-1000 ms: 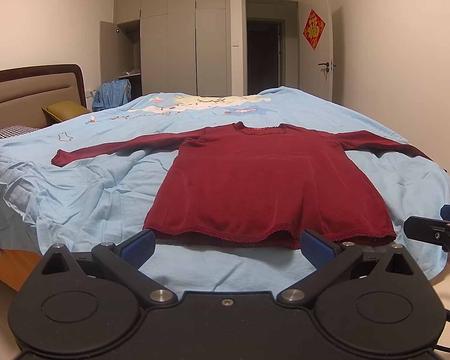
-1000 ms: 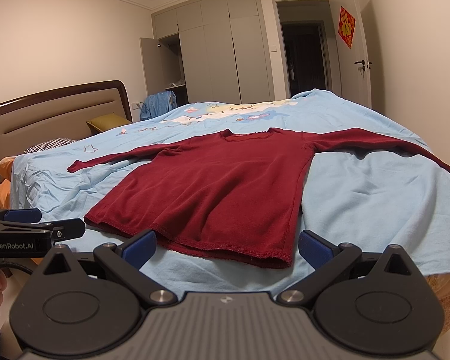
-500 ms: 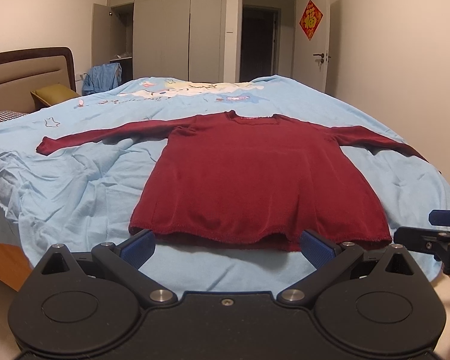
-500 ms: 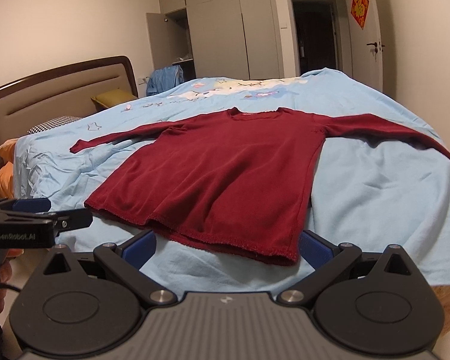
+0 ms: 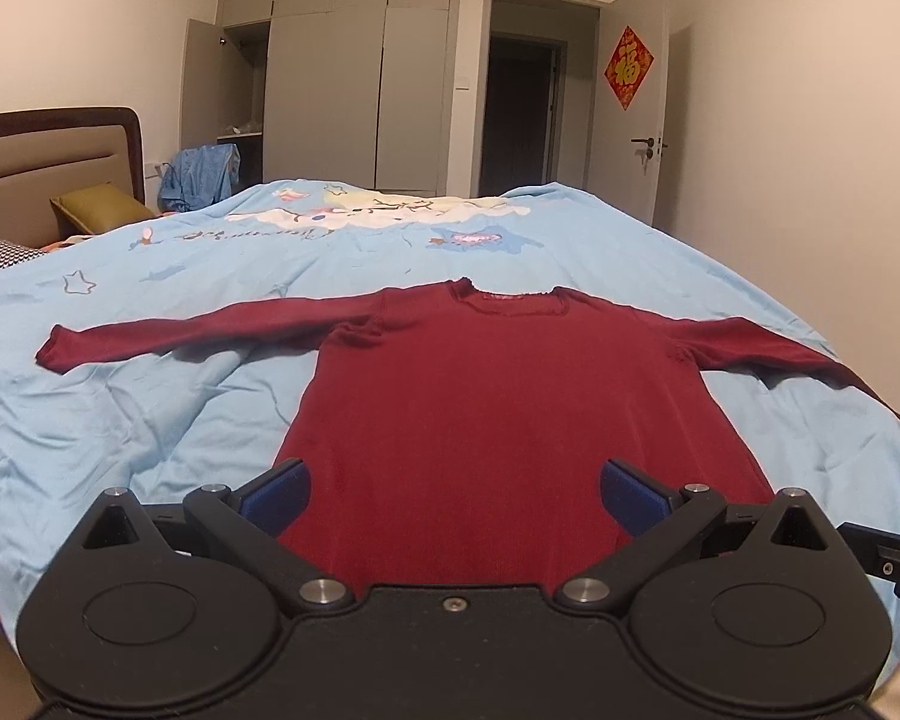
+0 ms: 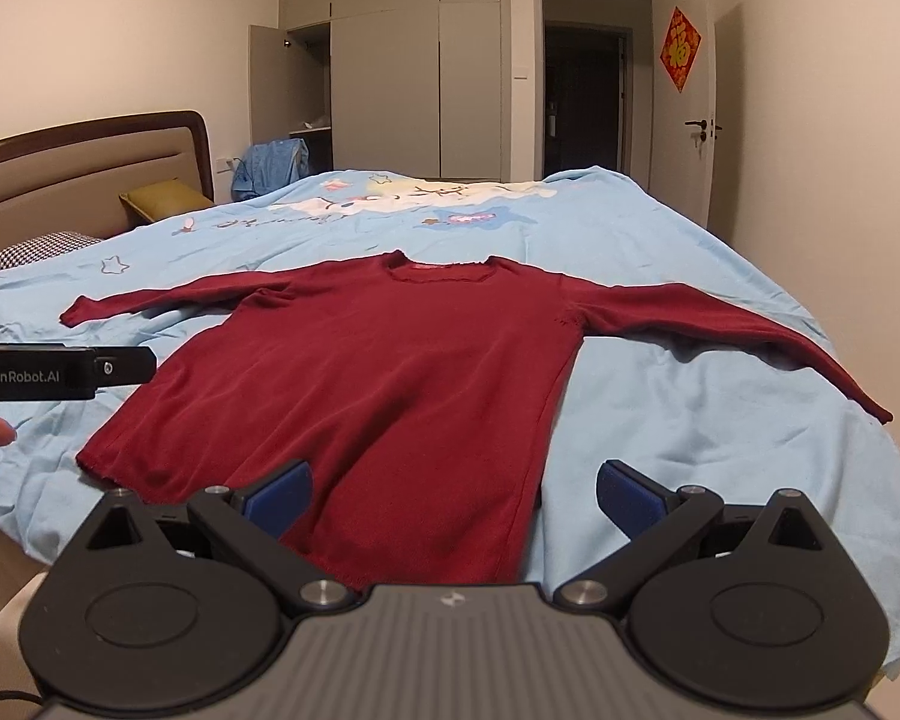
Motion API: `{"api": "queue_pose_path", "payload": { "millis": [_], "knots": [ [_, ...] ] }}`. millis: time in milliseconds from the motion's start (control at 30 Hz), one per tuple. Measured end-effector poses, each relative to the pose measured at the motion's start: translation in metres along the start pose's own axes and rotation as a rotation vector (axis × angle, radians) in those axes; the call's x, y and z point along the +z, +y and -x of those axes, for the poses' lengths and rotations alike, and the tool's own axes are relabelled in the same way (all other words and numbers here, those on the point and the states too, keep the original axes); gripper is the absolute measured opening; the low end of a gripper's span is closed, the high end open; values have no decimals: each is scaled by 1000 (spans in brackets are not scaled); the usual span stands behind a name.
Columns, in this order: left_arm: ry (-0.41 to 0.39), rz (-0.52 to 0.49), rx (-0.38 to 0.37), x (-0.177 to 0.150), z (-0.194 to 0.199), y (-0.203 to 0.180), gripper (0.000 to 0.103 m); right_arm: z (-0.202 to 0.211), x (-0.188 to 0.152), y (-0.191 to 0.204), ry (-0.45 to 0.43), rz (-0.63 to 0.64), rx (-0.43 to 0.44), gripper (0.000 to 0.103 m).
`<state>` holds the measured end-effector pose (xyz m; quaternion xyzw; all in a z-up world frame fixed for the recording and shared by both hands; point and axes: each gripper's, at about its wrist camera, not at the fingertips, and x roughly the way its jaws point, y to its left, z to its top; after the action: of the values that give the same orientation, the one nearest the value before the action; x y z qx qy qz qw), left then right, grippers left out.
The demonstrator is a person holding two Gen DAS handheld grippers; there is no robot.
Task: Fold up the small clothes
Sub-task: 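Move the right gripper to the sweater's sleeve cuff and close on it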
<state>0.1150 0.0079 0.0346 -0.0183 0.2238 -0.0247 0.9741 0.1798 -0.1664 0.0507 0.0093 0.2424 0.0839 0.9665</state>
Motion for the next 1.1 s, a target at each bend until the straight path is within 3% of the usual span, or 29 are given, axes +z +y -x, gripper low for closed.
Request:
{"api": "queue_pose_path", "payload": {
  "millis": [300,767,933,1100],
  "knots": [
    [32,21,-6,24,-52,4,102,-55,7,-12,31,20,-46,103],
    [192,12,-18,37,-158,-21,102,-133,9,-77,119,-142,-91,103],
    [160,-23,-40,36,-190,-33,102,-150,12,-104,104,-185,-101,103],
    [114,-77,-53,35,-213,-44,102,-158,18,-135,6,-232,-124,103]
  ]
}}
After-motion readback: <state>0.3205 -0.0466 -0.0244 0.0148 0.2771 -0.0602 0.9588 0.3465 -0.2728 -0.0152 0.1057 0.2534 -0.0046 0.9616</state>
